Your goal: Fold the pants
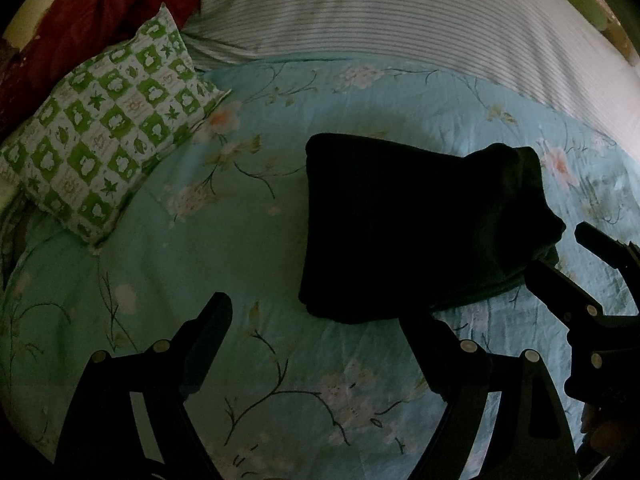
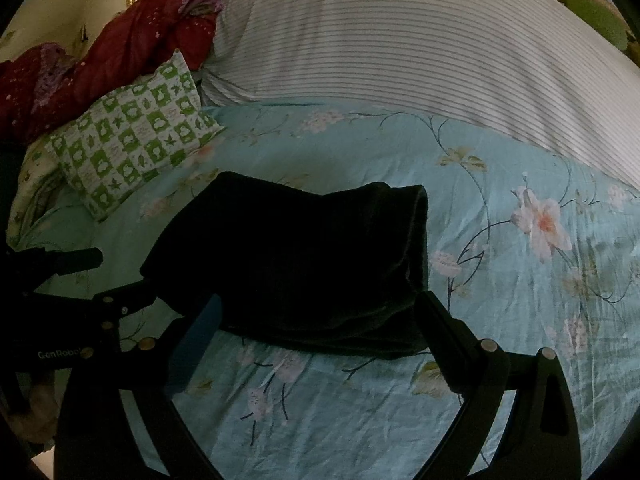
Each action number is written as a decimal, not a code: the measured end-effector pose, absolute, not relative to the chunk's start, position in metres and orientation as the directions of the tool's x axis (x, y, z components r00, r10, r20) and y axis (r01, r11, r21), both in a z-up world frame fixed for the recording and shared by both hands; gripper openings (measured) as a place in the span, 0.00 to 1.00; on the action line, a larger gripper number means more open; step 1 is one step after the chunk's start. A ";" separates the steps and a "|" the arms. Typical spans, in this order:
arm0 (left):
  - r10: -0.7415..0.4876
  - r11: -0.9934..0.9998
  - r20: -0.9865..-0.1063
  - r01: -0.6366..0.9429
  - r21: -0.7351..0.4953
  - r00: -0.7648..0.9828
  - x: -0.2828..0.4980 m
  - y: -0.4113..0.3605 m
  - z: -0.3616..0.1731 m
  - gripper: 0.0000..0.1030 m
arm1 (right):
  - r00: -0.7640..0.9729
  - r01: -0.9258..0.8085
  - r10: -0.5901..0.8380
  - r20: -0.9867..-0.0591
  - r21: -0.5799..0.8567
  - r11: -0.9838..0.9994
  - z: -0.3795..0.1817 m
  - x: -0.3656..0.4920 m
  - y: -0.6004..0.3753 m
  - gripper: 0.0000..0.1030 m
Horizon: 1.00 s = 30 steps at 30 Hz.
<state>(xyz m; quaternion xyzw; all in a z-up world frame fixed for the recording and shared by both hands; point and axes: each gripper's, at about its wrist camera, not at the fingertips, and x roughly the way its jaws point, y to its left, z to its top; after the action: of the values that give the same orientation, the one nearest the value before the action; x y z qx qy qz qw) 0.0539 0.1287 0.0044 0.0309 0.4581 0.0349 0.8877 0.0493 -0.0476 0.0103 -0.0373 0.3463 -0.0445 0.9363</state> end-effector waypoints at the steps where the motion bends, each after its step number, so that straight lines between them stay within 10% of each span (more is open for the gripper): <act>1: 0.091 0.996 -0.811 -0.034 0.087 0.578 0.054 0.129 0.004 0.83 | 0.755 0.057 -0.110 -0.646 -0.102 0.993 0.010 0.049 -0.048 0.94; 30: 0.084 0.996 -0.809 -0.014 0.092 0.582 0.059 0.121 0.009 0.83 | 0.765 0.071 -0.117 -0.633 -0.098 0.993 0.018 0.048 -0.057 0.94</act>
<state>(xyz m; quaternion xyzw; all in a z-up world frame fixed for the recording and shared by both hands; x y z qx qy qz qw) 0.0590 0.1215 0.0086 0.0379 0.4561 0.0275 0.8887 0.0483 -0.0573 0.0183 -0.0339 0.3390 -0.0500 0.9388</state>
